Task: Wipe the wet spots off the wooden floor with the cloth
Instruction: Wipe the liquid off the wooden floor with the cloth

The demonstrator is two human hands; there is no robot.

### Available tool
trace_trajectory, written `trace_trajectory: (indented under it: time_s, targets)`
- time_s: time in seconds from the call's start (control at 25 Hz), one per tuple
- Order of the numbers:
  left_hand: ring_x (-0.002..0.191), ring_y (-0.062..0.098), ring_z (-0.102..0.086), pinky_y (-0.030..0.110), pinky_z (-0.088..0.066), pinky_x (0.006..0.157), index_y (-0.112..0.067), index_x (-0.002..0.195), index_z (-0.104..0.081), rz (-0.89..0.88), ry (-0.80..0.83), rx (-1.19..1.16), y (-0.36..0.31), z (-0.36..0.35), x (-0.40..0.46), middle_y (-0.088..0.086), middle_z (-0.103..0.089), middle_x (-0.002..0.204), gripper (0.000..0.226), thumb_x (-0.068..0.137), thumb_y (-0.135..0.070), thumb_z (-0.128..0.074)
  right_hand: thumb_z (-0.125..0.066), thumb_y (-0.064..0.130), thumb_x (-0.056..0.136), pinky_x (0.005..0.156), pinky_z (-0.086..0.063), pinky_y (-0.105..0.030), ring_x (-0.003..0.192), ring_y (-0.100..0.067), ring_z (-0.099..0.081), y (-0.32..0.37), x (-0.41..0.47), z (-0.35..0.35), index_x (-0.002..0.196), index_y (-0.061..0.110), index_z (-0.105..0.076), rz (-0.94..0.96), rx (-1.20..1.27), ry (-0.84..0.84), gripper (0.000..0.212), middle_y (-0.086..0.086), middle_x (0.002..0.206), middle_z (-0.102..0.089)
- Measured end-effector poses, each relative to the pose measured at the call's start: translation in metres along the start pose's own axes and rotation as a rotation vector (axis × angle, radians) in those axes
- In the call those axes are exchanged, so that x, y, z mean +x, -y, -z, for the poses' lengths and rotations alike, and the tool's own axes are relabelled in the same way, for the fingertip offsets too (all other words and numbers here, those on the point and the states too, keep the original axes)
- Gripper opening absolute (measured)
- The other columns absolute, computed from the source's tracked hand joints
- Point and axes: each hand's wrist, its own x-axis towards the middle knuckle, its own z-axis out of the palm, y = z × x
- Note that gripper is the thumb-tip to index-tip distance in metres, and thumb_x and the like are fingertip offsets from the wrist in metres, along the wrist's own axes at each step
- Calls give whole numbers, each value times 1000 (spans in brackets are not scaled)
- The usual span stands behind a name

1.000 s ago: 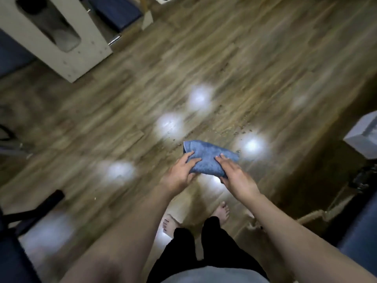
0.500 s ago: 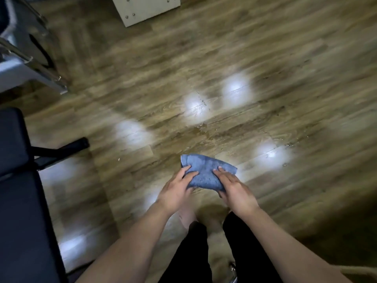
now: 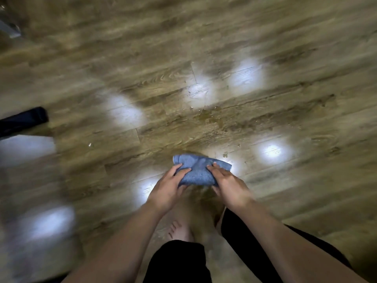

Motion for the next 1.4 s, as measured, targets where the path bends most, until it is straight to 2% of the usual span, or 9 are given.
trace_trajectory:
  time_s: [0.28,0.44,0.56,0.72,0.8,0.92,1.04,1.24,1.4]
  targets:
    - [141,30,-44,46,-40,113,-20,147,-51,-115,-78,5,119,-72,142,5,-36,157,53,96,-24,-67,-63,25,94,111,-38,-38,146,-26,-34,-59,133,-92,157,19,-29,21,-67,-188,72,-8,162,-29]
    - [130,38,-53,46,-43,109,-19,141,-59,-301,122,345,174,-116,164,14,-48,151,53,95,-43,-66,-46,64,93,113,-32,-44,150,-28,-24,-92,137,-171,154,25,-33,38,-235,-19,74,-2,164,-26]
    - [119,32,-60,43,-49,94,-24,135,-63,-483,-36,523,198,-113,176,6,-56,144,52,96,-56,-52,-38,88,77,104,-36,-59,135,-41,-42,-84,151,-191,143,24,-47,-31,-234,-168,93,-9,149,-45]
    - [155,20,-19,41,-17,123,-17,155,-40,-327,-177,401,196,-113,199,3,-32,164,62,101,-47,-36,-29,100,61,104,-3,-81,147,-54,5,-48,196,-199,160,32,-2,-107,-303,-198,123,-16,166,3]
    - [156,16,-8,42,-5,127,-14,155,-37,-284,-161,297,198,-112,214,3,-30,165,59,102,-39,-33,-37,97,62,103,0,-82,144,-55,18,-40,202,-212,158,35,7,-62,-384,-161,123,-15,165,16]
    - [157,19,-8,48,-7,127,-14,156,-34,-269,-305,280,214,-102,235,3,-25,166,59,103,-38,-35,-56,80,72,107,-5,-79,149,-51,6,-57,197,-228,159,39,-9,-48,-341,-299,107,-9,168,2]
    - [157,23,-8,51,-8,126,-17,158,-32,-227,-424,423,225,-107,257,5,-21,168,66,100,-48,-38,-58,66,77,109,-7,-77,150,-48,-1,-78,198,-234,158,39,-15,-76,-327,-425,96,-6,168,-6]
    - [156,28,-17,52,-12,125,-21,155,-39,-249,-499,507,228,-118,267,5,-28,166,67,95,-50,-43,-53,61,77,109,-5,-78,150,-48,0,-135,178,-219,159,40,-12,-323,-320,-477,93,-5,168,-4]
    - [155,29,-18,51,-10,125,-21,154,-41,-236,-519,486,226,-117,267,5,-29,165,66,95,-49,-43,-58,55,85,109,-5,-78,150,-45,0,-210,169,-172,157,44,-6,-680,-149,-500,90,-1,168,1]
